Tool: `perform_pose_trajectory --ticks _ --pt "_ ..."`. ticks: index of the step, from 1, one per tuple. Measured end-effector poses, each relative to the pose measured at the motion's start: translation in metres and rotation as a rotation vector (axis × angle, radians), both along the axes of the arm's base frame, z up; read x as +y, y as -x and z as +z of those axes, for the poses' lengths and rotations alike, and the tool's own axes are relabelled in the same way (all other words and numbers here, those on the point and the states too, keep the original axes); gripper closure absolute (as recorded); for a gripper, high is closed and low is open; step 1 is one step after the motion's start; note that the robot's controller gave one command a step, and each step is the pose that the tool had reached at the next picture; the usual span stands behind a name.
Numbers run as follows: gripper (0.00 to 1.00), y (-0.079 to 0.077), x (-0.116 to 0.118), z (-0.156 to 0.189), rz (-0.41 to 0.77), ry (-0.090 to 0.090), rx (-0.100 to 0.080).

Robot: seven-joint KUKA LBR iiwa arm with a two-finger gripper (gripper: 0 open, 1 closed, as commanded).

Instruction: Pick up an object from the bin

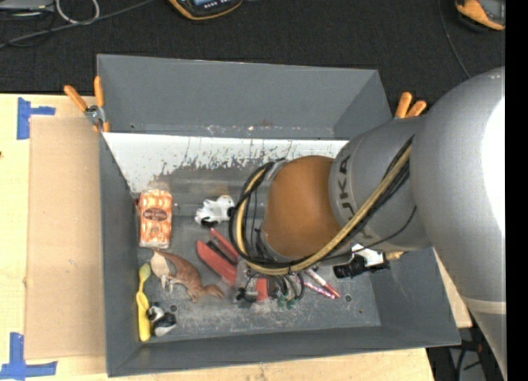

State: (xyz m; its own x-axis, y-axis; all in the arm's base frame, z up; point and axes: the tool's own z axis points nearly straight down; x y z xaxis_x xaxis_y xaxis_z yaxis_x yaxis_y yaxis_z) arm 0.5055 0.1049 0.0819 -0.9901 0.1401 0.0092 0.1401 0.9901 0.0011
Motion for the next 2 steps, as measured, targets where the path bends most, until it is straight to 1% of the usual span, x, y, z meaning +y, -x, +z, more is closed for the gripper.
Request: perform_pose_trajectory --ticks 1,2 --pt "1.00 -0.002 -0.001 0.004 -0.013 0.000 0.003" --pt "1.00 -0.033 -0.017 0.002 -0.054 -0.001 0.003"
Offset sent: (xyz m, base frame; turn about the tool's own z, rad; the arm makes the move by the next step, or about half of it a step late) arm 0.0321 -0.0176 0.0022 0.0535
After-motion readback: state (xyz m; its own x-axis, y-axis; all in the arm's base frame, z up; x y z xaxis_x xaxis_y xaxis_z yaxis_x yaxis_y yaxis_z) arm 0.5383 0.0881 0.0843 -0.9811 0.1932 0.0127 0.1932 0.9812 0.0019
